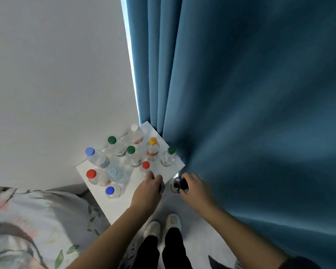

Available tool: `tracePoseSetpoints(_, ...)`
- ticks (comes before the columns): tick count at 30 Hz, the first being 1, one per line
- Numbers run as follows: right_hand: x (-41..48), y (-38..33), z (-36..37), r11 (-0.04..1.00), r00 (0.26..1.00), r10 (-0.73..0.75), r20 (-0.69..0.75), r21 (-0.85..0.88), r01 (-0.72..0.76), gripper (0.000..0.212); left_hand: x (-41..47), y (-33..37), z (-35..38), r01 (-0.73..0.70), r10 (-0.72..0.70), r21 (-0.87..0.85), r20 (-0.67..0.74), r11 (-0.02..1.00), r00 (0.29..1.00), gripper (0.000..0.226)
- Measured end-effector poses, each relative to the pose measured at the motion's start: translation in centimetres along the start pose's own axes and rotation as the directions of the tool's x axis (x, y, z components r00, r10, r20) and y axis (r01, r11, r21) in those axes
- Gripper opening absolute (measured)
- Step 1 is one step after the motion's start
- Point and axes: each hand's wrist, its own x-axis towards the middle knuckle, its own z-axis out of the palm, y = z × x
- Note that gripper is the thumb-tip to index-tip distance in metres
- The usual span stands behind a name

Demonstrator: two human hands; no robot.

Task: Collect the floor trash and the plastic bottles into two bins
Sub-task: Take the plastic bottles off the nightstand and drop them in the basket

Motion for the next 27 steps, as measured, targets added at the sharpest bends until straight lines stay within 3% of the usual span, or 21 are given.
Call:
tracePoseSetpoints(3,-3.2,1.8,-0.4,0.991,0.993,0.095,-0.064,0.098,-0.088,0.02,-0.8,2.8,-0.2,-0.098,0.097,0.031,0.023,0.995,0.995,0.012)
tracePoseSetpoints(13,-14.3,8.3,-2.1,0.935,0.907,0.346,-0.242,0.17,-0.312,0.027,-4.1,13.2,2.0,-0.374,0.353,0.141,0.155,0.916,0.923,0.02)
tracePoseSetpoints(20,-26.6,15.8,-0.7,0.872,0.815,0.48,-0.324,0.282,-0.401,0.032,-10.9,23.1,9.6,-0.491,0.458,0.147,0.211,0.859,0.864,0.02)
tracePoseSetpoints(27,-39.6,23.7,2.4,0.767,0.72,0.633,-0.285,0.358,-0.532,0.036,-18.8,31.7,18.9,-0.553,0.517,0.041,0.302,0.832,0.801,0.022)
